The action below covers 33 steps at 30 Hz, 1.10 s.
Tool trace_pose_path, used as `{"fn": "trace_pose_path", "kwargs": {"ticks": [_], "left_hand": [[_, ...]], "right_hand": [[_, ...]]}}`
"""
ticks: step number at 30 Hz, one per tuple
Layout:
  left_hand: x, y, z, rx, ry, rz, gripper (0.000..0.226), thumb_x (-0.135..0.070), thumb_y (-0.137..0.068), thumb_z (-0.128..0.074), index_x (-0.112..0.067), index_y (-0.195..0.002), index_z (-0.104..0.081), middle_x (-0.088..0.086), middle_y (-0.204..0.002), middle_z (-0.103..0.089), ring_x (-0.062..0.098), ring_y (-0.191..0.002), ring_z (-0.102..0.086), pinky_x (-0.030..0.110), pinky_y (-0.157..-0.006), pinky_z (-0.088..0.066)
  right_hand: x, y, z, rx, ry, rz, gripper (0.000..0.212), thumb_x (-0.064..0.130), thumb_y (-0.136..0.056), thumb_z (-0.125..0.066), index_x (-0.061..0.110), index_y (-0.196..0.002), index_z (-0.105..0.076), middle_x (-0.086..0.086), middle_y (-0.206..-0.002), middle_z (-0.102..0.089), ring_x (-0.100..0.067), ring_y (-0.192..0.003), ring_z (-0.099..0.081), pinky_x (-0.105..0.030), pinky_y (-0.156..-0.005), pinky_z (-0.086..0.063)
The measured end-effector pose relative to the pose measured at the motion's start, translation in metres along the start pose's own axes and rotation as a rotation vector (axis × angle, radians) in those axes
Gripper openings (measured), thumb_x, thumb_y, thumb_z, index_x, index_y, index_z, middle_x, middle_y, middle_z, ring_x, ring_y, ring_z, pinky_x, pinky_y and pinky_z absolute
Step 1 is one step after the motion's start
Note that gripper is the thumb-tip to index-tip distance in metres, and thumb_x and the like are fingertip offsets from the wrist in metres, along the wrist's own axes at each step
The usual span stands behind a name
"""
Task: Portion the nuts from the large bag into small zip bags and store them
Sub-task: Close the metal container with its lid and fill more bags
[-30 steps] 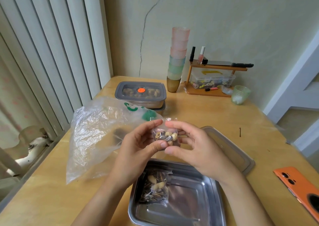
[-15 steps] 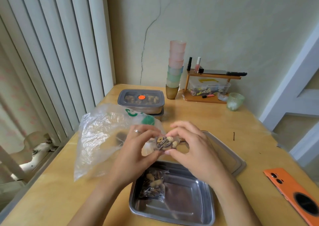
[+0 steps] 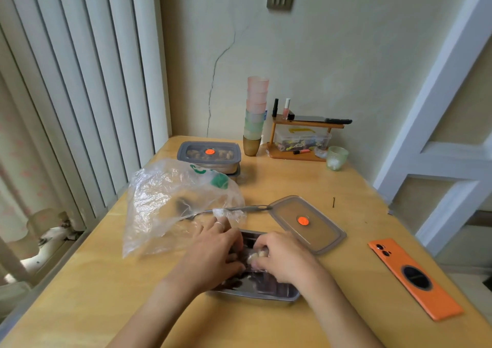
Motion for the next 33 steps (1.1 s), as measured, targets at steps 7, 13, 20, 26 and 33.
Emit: {"fn": "trace_pose_path", "kwargs": {"ticks": [7,13,20,26,33], "left_hand": [[0.003,0.003,-0.011,-0.095,0.063,0.058,0.034,-0.053,-0.083,-0.065,-0.036,-0.109,-0.052,-0.010,-0.119,-0.033,0.018,-0.114,-0.032,0.036,-0.090,-0.032],[0.009,0.003,-0.011,-0.156,0.314,0.066,0.021,-0.033,-0.079,-0.062,-0.038,-0.098,-0.053,-0.019,-0.113,-0.042,0.009,-0.116,-0.036,0.033,-0.095,-0.023],[0.016,0.003,-0.013,-0.171,0.506,0.118,0.028,-0.022,-0.077,-0.060,-0.035,-0.101,-0.055,-0.021,-0.110,-0.049,0.003,-0.108,-0.045,0.029,-0.095,-0.038],[0.022,0.002,-0.012,-0.129,0.529,0.140,0.020,-0.024,-0.094,-0.066,-0.032,-0.111,-0.057,-0.015,-0.110,-0.053,-0.009,-0.103,-0.047,0.003,-0.082,-0.033],[0.023,0.006,-0.010,-0.204,1.055,0.354,0.037,-0.050,-0.108,-0.040,-0.025,-0.111,-0.069,-0.003,-0.111,-0.069,0.009,-0.104,-0.066,0.028,-0.095,-0.050]], "right_hand": [[0.004,0.009,-0.002,-0.148,-0.109,0.081,0.037,0.046,-0.092,-0.073,0.025,-0.118,-0.055,0.004,-0.109,-0.067,-0.018,-0.092,-0.064,-0.032,-0.070,-0.046],[-0.065,-0.018,0.042,-0.664,-0.271,-0.008,0.019,0.040,-0.095,-0.070,0.023,-0.099,-0.062,0.000,-0.102,-0.069,-0.023,-0.100,-0.066,-0.032,-0.077,-0.047],[-0.120,-0.056,0.021,0.059,0.133,-0.324,0.122,0.077,-0.082,-0.064,0.037,-0.161,0.020,-0.017,-0.168,0.027,-0.034,-0.156,0.024,-0.060,-0.126,0.006],[-0.130,-0.058,0.045,-0.049,-0.035,-0.444,0.138,0.080,-0.056,-0.078,0.040,-0.162,0.001,-0.020,-0.166,-0.011,-0.040,-0.153,-0.010,-0.059,-0.123,-0.018],[-0.108,-0.029,0.077,-0.136,-0.195,-0.211,0.119,0.066,-0.067,-0.086,0.045,-0.159,-0.014,-0.007,-0.161,-0.018,-0.033,-0.150,-0.017,-0.055,-0.120,-0.027]]}}
Point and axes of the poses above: each hand's wrist, its own y-axis away from the middle knuckle, its own z-axis out of the back of the hand, x = y × z, the point moved 3 cm from there along -y, towards the middle knuckle
